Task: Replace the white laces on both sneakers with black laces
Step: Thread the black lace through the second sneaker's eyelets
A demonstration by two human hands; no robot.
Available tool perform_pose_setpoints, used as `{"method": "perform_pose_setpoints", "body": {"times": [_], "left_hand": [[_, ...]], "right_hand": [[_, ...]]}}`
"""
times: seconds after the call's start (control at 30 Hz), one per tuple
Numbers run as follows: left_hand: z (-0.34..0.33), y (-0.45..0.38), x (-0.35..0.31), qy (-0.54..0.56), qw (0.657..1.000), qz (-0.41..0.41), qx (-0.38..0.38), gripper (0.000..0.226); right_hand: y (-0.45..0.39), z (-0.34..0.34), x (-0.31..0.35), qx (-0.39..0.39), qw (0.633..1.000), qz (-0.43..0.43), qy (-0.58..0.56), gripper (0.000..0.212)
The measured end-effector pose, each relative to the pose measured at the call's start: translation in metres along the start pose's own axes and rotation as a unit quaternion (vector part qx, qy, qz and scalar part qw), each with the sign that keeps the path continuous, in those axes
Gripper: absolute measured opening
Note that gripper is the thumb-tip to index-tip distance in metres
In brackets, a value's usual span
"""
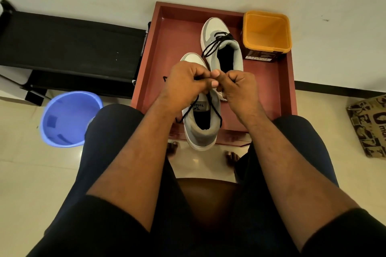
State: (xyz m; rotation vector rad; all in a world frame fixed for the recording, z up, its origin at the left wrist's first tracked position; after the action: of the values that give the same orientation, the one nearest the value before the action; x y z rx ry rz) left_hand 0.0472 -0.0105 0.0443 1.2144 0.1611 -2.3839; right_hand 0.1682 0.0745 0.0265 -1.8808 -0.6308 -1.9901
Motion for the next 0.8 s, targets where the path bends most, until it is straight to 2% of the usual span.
{"method": "perform_pose_setpoints", "body": {"times": [0.07, 0.13, 0.23, 0.3, 0.37, 0.47, 0.57, 0.7, 0.8], "left_hand": [[0.001, -0.004, 0.007, -0.021, 1.0, 0.015, -0.017, 0.005], [0.001, -0.009, 0.013, -0.049, 0.995, 0.023, -0.078, 0.003], [-0.005, -0.015, 0.021, -0.048, 0.988, 0.055, -0.136, 0.006], [-0.015, -0.018, 0.029, -0.062, 0.986, 0.078, -0.132, 0.011], [-0.024, -0.02, 0.036, -0.086, 0.985, 0.102, -0.114, 0.012], [-0.03, -0.022, 0.041, -0.105, 0.982, 0.127, -0.095, 0.014], [-0.03, -0.025, 0.045, -0.065, 0.984, 0.154, -0.068, 0.015], [-0.034, -0.024, 0.05, 0.026, 0.981, 0.19, -0.036, 0.02], [-0.036, -0.022, 0.051, 0.055, 0.977, 0.204, -0.027, 0.019]], "right_hand": [[-0.001, 0.004, -0.001, -0.044, 0.998, -0.021, -0.036, 0.045], [-0.005, 0.008, -0.005, -0.048, 0.999, -0.018, 0.004, 0.041], [-0.011, -0.005, -0.017, 0.05, 0.985, -0.004, 0.162, 0.025], [-0.015, -0.018, -0.03, 0.104, 0.964, 0.025, 0.241, 0.02], [-0.018, -0.025, -0.039, 0.105, 0.951, 0.051, 0.288, 0.015], [-0.016, -0.022, -0.04, 0.056, 0.966, 0.03, 0.252, 0.022], [-0.01, -0.023, -0.04, 0.02, 0.977, -0.009, 0.212, 0.022], [-0.005, -0.025, -0.043, 0.02, 0.988, -0.054, 0.144, 0.02], [-0.003, -0.026, -0.045, 0.026, 0.991, -0.065, 0.118, 0.02]]}}
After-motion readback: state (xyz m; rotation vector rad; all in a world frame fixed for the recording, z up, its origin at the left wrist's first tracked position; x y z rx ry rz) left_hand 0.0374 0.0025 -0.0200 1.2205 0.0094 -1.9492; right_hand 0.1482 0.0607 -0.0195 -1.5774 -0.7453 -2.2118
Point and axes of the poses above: each hand's wrist, its own y-axis away from the middle knuckle, its own z-axis out of the back of the hand, x = y × z, the point moved 1 cm from there along -y, towards the middle knuckle, and after that the axes turned 14 degrees about -y, right-handed, at the moved point
